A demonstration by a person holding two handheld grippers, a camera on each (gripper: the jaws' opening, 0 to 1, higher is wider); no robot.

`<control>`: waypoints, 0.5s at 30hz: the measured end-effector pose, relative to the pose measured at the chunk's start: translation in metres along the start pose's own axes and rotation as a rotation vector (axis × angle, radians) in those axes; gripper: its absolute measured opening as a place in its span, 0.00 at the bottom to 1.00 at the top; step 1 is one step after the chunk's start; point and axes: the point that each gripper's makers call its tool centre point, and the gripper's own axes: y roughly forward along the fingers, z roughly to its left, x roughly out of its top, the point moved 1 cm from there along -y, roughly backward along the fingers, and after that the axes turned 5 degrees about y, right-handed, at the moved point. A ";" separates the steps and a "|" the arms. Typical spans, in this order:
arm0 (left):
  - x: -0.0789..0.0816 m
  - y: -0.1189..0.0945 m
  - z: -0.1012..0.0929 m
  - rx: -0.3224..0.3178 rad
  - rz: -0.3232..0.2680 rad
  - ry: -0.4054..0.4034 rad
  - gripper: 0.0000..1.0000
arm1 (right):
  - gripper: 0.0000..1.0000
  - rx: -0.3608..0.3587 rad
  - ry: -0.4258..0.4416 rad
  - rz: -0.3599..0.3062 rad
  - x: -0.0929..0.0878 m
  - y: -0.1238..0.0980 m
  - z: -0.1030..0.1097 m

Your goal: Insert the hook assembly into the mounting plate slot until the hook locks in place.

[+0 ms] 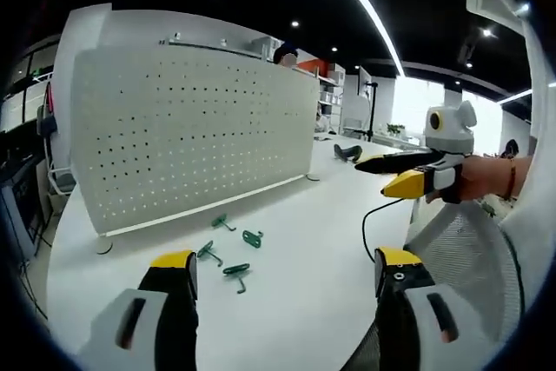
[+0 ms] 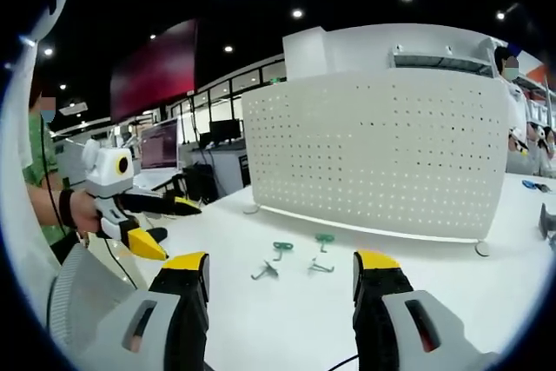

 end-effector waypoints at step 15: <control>-0.002 0.001 -0.001 0.001 0.005 -0.017 0.85 | 0.62 0.095 -0.032 0.071 -0.009 0.024 0.009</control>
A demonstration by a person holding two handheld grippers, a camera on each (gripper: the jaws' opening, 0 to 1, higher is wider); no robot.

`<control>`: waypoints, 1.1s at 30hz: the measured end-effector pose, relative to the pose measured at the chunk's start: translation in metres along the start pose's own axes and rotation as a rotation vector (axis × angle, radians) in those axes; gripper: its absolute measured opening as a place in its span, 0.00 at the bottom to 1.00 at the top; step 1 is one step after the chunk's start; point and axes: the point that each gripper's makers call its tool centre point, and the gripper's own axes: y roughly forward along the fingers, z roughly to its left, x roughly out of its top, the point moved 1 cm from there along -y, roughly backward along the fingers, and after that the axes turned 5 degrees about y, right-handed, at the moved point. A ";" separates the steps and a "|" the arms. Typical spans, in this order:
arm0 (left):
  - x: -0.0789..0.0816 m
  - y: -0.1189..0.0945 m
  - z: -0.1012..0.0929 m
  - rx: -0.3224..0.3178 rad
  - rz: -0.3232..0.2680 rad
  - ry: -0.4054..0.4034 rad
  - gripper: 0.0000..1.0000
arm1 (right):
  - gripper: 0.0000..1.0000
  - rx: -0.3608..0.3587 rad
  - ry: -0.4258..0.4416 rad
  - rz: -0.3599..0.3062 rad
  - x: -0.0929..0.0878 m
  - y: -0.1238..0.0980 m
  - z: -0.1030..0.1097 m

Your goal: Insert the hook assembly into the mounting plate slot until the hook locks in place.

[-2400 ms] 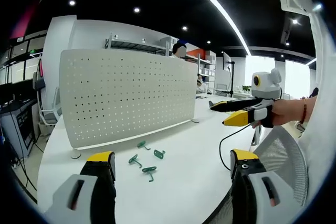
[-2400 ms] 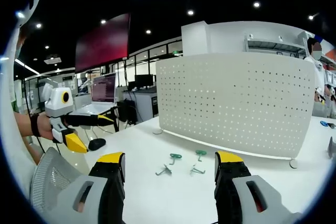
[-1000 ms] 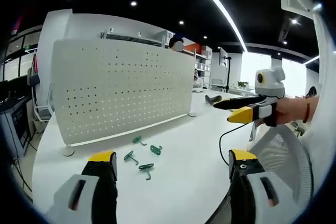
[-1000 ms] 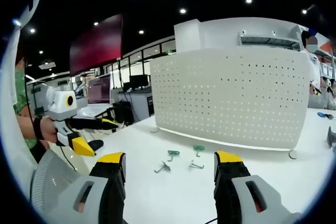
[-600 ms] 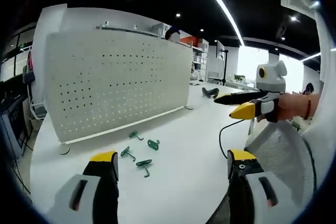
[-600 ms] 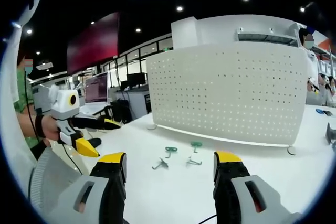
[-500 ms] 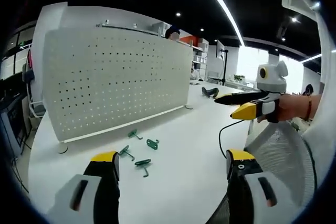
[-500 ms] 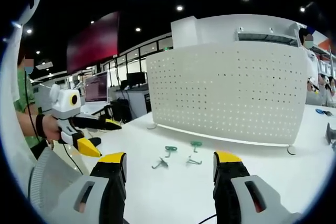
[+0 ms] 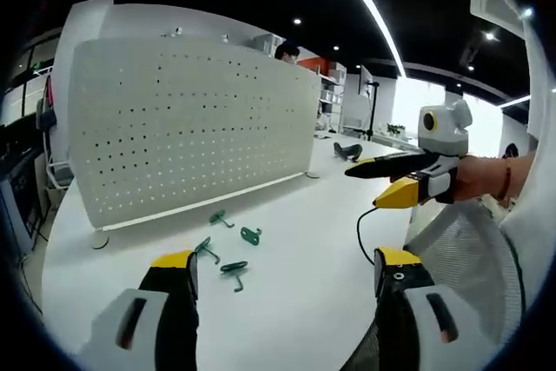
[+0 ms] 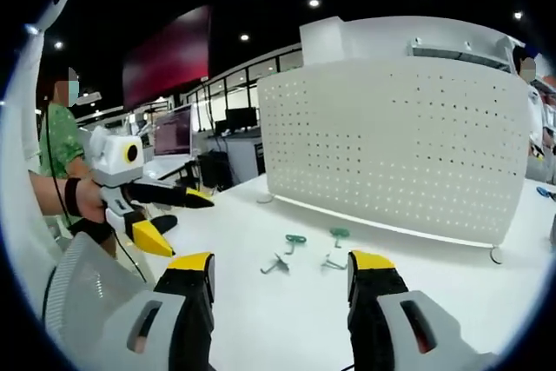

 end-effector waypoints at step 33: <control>-0.011 -0.006 0.008 0.055 0.026 -0.044 0.84 | 0.43 0.195 -0.127 0.199 -0.034 0.082 0.017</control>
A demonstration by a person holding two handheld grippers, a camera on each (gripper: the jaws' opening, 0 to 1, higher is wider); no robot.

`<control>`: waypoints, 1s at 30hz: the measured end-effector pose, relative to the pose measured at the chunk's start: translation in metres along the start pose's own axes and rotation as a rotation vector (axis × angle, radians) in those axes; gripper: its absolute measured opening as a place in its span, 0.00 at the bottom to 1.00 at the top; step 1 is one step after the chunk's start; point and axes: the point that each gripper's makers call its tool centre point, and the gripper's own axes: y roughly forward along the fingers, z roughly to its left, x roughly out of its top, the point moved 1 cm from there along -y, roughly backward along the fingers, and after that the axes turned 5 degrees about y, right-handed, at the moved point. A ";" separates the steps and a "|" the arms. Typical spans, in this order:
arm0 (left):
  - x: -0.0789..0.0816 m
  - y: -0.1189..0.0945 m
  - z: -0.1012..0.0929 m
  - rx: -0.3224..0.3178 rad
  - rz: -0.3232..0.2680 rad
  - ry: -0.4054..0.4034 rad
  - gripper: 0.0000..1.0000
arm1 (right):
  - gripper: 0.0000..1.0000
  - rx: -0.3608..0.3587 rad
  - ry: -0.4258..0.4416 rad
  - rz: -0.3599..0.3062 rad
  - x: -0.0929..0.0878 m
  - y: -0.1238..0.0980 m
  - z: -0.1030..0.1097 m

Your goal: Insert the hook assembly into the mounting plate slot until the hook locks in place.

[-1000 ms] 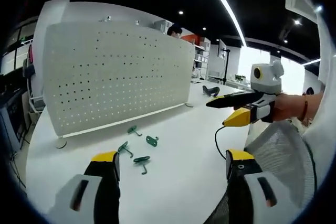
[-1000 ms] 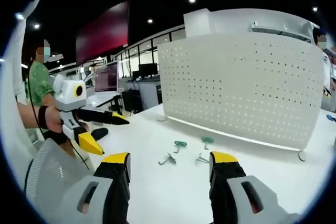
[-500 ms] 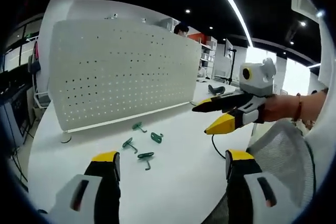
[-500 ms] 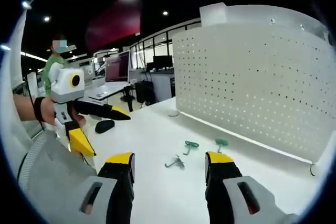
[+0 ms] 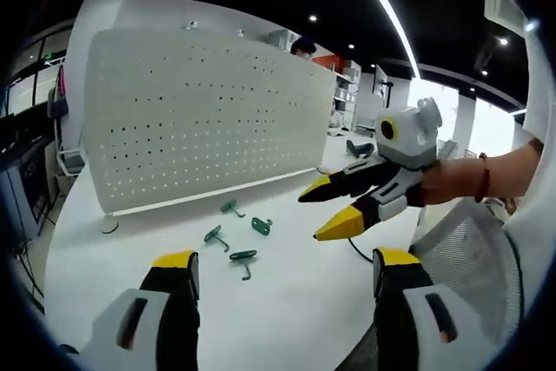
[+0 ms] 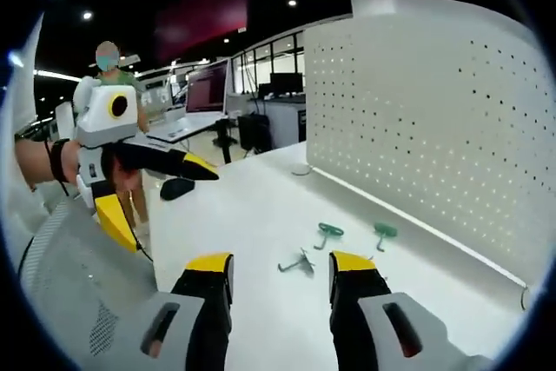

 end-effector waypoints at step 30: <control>-0.005 -0.009 0.010 0.018 0.010 -0.003 0.84 | 0.36 0.027 -0.045 0.157 -0.029 0.051 -0.011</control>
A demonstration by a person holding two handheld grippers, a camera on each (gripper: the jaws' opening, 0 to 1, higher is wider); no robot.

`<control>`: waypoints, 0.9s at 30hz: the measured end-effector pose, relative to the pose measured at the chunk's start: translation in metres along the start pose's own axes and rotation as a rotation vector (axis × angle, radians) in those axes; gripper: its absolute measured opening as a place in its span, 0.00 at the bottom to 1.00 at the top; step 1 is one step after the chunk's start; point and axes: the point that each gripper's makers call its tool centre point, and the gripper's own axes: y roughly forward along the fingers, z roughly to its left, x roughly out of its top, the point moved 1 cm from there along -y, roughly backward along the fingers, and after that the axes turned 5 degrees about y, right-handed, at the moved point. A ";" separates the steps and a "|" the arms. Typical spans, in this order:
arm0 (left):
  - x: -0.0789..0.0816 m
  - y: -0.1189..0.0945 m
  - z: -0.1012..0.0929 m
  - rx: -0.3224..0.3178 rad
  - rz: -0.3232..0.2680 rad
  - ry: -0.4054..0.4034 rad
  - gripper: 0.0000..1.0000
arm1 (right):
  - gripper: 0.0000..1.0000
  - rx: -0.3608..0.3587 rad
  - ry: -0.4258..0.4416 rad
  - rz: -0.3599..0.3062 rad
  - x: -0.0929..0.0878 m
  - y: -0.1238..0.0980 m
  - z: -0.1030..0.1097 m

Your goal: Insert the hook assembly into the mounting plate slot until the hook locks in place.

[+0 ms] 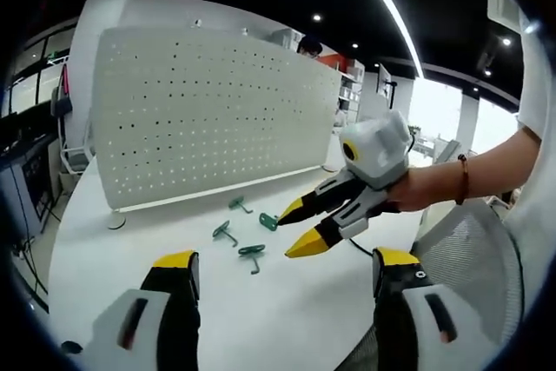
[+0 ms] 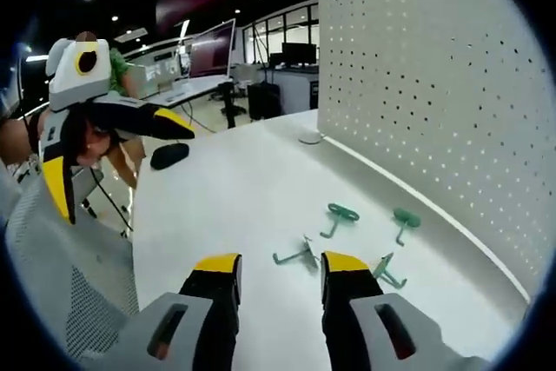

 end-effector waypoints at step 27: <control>-0.005 -0.003 0.000 0.015 0.001 -0.018 0.84 | 0.22 -0.020 -0.072 0.167 -0.018 0.034 -0.020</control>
